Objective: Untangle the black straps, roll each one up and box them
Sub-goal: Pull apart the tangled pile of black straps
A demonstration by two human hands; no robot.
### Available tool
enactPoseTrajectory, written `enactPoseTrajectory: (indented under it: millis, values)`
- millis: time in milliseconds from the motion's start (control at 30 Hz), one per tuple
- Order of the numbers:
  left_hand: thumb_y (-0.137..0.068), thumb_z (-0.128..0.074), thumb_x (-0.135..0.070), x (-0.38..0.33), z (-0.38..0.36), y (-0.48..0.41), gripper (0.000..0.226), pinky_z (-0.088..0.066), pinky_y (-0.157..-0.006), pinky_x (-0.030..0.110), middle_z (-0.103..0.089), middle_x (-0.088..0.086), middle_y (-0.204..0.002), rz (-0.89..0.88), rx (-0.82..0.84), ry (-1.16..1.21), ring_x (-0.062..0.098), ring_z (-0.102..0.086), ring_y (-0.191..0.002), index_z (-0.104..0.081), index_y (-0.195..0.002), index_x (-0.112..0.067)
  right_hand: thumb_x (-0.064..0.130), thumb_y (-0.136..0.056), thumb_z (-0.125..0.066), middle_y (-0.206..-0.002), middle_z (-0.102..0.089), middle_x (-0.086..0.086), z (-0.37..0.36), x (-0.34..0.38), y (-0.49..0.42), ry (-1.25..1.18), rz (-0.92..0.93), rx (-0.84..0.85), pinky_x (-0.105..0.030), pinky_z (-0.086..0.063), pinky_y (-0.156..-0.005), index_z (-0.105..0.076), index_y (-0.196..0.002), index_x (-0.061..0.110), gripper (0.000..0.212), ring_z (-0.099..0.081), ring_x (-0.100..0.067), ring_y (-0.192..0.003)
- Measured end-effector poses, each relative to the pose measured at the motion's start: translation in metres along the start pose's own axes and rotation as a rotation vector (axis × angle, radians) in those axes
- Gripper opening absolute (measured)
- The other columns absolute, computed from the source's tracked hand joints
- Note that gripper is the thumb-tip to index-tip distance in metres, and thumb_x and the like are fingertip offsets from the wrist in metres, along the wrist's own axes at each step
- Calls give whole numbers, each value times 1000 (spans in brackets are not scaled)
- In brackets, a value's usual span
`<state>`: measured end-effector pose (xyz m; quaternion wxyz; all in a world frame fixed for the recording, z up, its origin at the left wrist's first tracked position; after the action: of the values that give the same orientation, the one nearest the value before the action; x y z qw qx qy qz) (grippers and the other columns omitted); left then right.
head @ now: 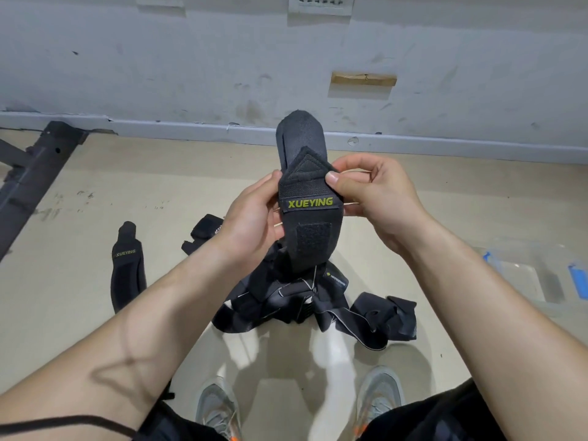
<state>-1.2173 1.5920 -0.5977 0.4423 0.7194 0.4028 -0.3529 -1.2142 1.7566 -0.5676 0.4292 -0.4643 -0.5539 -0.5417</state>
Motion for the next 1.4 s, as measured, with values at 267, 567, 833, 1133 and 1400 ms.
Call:
enactPoseTrajectory:
  millis: [267,567,833,1133,1400]
  values:
    - [-109,-37,-35,5,-1,0,40,-61,-84,33,-74,7,-117,61,-18,64,21,-71,-104,-65,-128,-13,6,-91,-73,-76,-76,-9,3,-4,-2,15,-8,-80,-32,-58,-61,-68,-91,9,6,-68,-20,-62]
    - [-104,-53,-35,3,-5,3,21,-57,-71,31,-76,-2,-94,-53,-60,-212,14,-72,-84,-69,-101,-21,11,-88,-77,-75,-72,-12,4,-10,-3,66,-21,-92,-31,-57,-59,-68,-89,11,9,-66,-22,-64]
    - [-107,-50,-34,1,1,3,27,-56,-61,31,-74,-1,-89,-115,-128,-251,14,-70,-75,-67,-111,-13,53,-91,-64,-82,-66,9,-5,-31,-5,288,-12,-105,-37,-51,-80,-65,-92,22,32,-62,-8,-76]
    - [-111,-40,-33,-8,34,19,35,-63,-78,45,-74,11,-92,-61,-450,148,30,-73,-83,-67,-107,-11,44,-93,-60,-98,-75,9,-70,-67,21,267,-1,64,-47,-55,-92,-64,-104,27,22,-72,-11,-93]
    - [-110,-41,-36,-26,111,50,32,-62,-80,44,-71,3,-88,-111,-686,206,22,-70,-78,-65,-103,-15,50,-90,-64,-101,-78,9,-124,-91,42,301,-107,330,-45,-55,-97,-73,-105,24,31,-74,-13,-96]
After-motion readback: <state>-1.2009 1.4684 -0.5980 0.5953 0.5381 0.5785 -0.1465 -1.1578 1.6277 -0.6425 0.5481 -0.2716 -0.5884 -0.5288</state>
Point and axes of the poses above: each hand's wrist, its own y-axis away from the middle knuckle, its own z-axis out of the back of the hand, x = y × z, the point moved 5 cm from there along -y, towards the middle knuckle
